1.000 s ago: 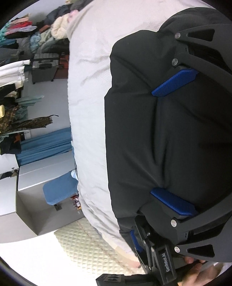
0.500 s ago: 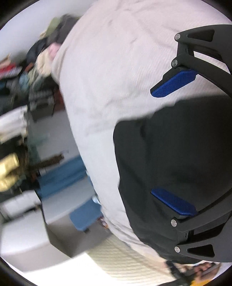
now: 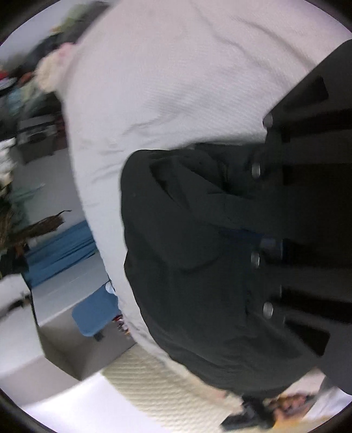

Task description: Fold large clothes

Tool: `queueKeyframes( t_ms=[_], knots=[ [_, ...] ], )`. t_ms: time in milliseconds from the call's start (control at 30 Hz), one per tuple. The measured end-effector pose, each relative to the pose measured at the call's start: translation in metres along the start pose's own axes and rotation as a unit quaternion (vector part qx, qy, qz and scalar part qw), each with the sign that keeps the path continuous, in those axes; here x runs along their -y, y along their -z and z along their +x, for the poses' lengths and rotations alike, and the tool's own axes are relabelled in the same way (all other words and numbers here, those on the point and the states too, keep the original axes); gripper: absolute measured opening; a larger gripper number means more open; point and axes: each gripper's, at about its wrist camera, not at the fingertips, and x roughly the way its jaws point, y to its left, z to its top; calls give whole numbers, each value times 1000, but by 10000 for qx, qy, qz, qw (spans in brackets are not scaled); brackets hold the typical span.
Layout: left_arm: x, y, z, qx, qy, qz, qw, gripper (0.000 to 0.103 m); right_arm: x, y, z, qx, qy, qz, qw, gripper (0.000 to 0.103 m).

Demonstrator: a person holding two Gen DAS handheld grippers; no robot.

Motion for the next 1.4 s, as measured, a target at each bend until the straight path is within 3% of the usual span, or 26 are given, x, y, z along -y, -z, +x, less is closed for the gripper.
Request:
queueKeyframes(
  t_ms=[100, 300, 467, 767, 800, 867, 933, 967, 1033, 1133, 1300, 1400],
  knots=[
    [9, 7, -9, 80, -305, 210, 9993, 13, -10, 6, -1, 4, 425, -379, 9984, 8],
    [12, 21, -4, -70, -777, 513, 9956, 14, -9, 15, 22, -279, 742, -687, 9945, 7],
    [17, 30, 14, -179, -1099, 797, 9906, 19, -4, 20, 36, -407, 787, -715, 9935, 8],
    [14, 28, -1, -70, -1099, 806, 9906, 19, 7, 16, 19, -335, 621, -238, 9972, 14],
    [15, 27, -5, -91, -1110, 777, 9907, 20, 7, 16, 14, -322, 608, -212, 9974, 17],
    [15, 28, -19, -60, -1130, 721, 9910, 21, 9, 17, -2, -202, 540, -133, 9982, 39],
    [17, 31, -32, 3, -1224, 709, 9899, 35, 14, 20, -21, -40, 405, -2, 9992, 57],
    [19, 33, -42, 89, -1317, 722, 9886, 41, 16, 21, -29, 18, 410, 43, 9991, 60],
    [23, 35, -60, 273, -1425, 733, 9867, 61, 19, 24, -46, 98, 388, 72, 9992, 60],
    [33, 35, -89, 477, -1400, 653, 9868, 70, 17, 25, -66, 280, 439, 61, 9986, 72],
    [71, 29, -140, 785, -1280, 795, 9855, 74, -3, 9, -119, 908, 427, -93, 9949, 82],
    [101, 28, -177, 1104, -1336, 926, 9805, 87, -20, 1, -156, 1336, 404, -211, 9900, 102]
  ],
)
